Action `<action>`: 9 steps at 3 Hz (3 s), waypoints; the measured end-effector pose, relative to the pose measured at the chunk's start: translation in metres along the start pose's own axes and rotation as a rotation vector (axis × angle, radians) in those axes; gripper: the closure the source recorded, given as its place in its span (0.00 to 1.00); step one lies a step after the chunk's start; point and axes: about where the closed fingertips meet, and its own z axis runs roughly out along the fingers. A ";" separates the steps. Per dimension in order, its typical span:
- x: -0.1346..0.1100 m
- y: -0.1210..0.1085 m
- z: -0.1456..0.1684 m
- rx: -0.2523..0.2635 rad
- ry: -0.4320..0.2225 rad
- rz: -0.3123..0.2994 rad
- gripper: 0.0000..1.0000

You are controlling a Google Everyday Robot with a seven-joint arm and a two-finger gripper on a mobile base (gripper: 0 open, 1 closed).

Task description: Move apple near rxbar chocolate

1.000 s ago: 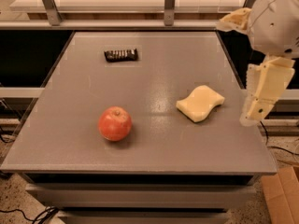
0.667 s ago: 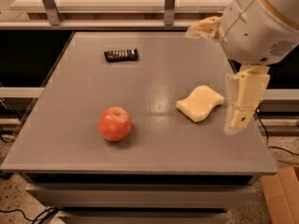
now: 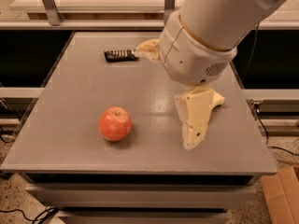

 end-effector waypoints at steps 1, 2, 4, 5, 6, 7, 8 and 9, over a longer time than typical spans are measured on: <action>-0.018 -0.010 0.021 -0.012 0.019 -0.023 0.00; -0.034 -0.019 0.040 -0.024 0.034 -0.038 0.00; -0.059 -0.034 0.073 -0.048 0.043 -0.074 0.00; -0.070 -0.054 0.096 -0.045 0.031 -0.081 0.00; -0.070 -0.054 0.096 -0.045 0.031 -0.081 0.00; -0.067 -0.052 0.103 -0.045 0.002 -0.074 0.00; -0.060 -0.049 0.116 -0.050 -0.044 -0.057 0.00; -0.047 -0.047 0.126 -0.053 -0.063 0.002 0.00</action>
Offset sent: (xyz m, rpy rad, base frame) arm 0.0153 0.0758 -0.0533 -0.0767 0.0311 0.0437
